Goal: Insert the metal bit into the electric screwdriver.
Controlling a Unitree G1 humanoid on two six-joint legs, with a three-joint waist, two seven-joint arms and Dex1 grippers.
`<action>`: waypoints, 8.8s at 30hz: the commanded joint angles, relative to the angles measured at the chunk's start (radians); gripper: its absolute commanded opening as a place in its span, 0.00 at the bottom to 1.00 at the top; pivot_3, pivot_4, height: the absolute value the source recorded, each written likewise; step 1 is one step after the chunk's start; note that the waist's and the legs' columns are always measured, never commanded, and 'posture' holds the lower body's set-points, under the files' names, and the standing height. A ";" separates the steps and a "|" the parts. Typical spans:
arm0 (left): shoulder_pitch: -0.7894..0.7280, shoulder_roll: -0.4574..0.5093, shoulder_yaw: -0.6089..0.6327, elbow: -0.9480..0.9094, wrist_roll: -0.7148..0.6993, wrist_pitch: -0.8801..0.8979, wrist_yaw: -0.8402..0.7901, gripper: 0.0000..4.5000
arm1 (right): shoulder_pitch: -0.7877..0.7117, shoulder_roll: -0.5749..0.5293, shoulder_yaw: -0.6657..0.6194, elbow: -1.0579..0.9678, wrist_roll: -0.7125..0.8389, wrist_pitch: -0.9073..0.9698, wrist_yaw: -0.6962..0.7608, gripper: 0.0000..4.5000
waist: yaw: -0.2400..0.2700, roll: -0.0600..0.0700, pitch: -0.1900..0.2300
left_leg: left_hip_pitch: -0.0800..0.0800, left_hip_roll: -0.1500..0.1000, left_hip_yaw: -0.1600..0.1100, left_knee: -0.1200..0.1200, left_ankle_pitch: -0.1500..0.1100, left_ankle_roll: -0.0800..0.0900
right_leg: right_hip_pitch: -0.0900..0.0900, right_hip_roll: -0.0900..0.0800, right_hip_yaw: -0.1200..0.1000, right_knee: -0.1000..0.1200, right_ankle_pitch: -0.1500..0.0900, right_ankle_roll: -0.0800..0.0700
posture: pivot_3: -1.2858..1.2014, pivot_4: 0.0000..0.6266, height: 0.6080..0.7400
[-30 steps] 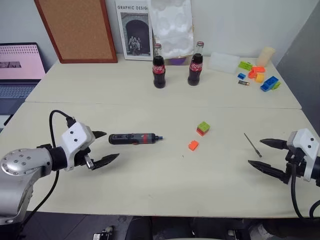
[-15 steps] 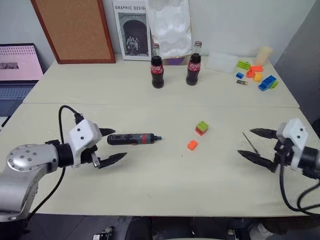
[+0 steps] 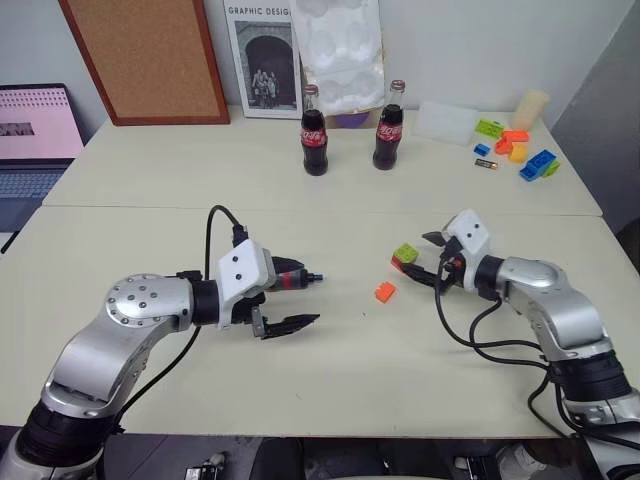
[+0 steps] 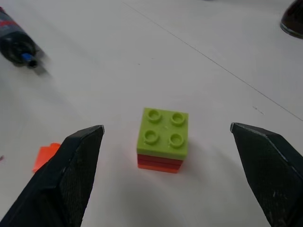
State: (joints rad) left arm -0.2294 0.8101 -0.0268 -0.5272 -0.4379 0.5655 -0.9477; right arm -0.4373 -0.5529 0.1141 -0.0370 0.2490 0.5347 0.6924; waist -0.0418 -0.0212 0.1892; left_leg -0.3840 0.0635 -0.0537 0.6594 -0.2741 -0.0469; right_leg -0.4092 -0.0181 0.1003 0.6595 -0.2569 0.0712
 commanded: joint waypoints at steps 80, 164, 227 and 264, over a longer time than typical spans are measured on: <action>0.029 0.084 -0.056 -0.018 0.061 -0.147 -0.166 1.00 | 0.145 0.040 0.153 -0.242 -0.034 0.098 -0.121 1.00 | -0.012 0.003 0.001 | 0.000 0.000 0.000 0.001 0.000 0.000 | -0.001 0.001 0.001 0.001 -0.006 -0.001 | 0.52 0.24 1.00; -0.652 0.005 -0.487 0.728 0.540 -0.314 -0.523 1.00 | 0.578 -0.182 -0.169 -0.798 0.240 0.107 -0.019 0.99 | 0.001 0.002 0.002 | -0.005 0.000 -0.003 0.001 0.000 0.001 | -0.002 0.002 -0.001 -0.001 -0.005 0.003 | 0.52 0.24 1.00; -0.378 -0.778 -0.033 0.479 0.274 -0.194 0.286 0.37 | 0.247 -0.283 -0.396 -0.816 0.689 0.322 -0.154 1.00 | 0.011 0.003 0.001 | 0.001 -0.001 -0.006 0.003 0.000 0.001 | 0.003 0.003 -0.001 0.003 -0.001 0.001 | 0.52 0.24 1.00; -0.184 -0.695 -0.101 0.269 0.196 -0.353 0.441 0.37 | 0.176 -0.525 -0.416 -0.539 0.598 0.393 -0.089 1.00 | 0.015 0.002 0.000 | 0.001 -0.001 -0.005 0.003 0.000 0.001 | 0.004 0.002 -0.001 -0.001 -0.001 0.001 | 0.52 0.24 1.00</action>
State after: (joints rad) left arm -0.3726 0.1330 -0.1241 -0.2418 -0.2481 0.2828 -0.5200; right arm -0.2605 -1.0428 -0.2568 -0.6287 0.8860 0.9069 0.6014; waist -0.0272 -0.0187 0.1889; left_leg -0.3837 0.0627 -0.0584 0.6626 -0.2738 -0.0461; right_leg -0.4054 -0.0157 0.0996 0.6581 -0.2574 0.0717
